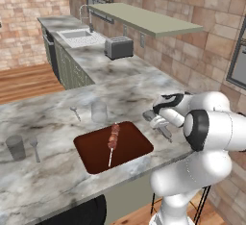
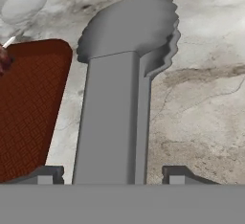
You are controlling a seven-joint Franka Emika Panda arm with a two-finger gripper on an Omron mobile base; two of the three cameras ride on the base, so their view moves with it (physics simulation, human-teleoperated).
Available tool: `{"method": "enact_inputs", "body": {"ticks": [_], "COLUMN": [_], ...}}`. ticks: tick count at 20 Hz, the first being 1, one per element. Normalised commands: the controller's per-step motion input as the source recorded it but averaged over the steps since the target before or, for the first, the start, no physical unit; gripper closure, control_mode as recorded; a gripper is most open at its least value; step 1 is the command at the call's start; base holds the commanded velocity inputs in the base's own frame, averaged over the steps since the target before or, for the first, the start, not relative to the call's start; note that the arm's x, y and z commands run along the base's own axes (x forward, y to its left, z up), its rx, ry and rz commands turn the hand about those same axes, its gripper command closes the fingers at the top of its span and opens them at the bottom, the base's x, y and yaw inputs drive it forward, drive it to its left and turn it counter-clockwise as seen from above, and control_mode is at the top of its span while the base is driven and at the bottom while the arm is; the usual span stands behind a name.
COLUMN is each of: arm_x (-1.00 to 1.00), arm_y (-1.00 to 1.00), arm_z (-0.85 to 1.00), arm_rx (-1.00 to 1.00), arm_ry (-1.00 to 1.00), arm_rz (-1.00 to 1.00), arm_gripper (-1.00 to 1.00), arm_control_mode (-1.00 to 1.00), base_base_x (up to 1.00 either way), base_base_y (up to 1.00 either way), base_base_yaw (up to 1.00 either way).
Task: Take the tongs from the drawer on the left and place them on the dining counter next to the tray containing the kebab skewer.
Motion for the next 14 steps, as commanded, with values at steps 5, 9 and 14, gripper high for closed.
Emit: {"method": "enact_inputs", "body": {"ticks": [5, 9, 14], "arm_x": [0.1, 0.0, -0.11], "arm_y": [0.0, 0.0, 0.0], "arm_z": [-0.08, 0.41, 0.97], "arm_rx": [0.06, 0.0, 0.04], "arm_ry": [0.0, -0.01, -0.01], "arm_rz": [0.0, -0.02, -0.12], "arm_gripper": [-1.0, -1.0, -1.0], "arm_control_mode": [-1.0, -1.0, -1.0], "base_base_x": [0.0, 0.0, 0.0], "base_base_y": [0.0, 0.0, 0.0], "base_base_yaw": [0.0, 0.0, 0.0]}}
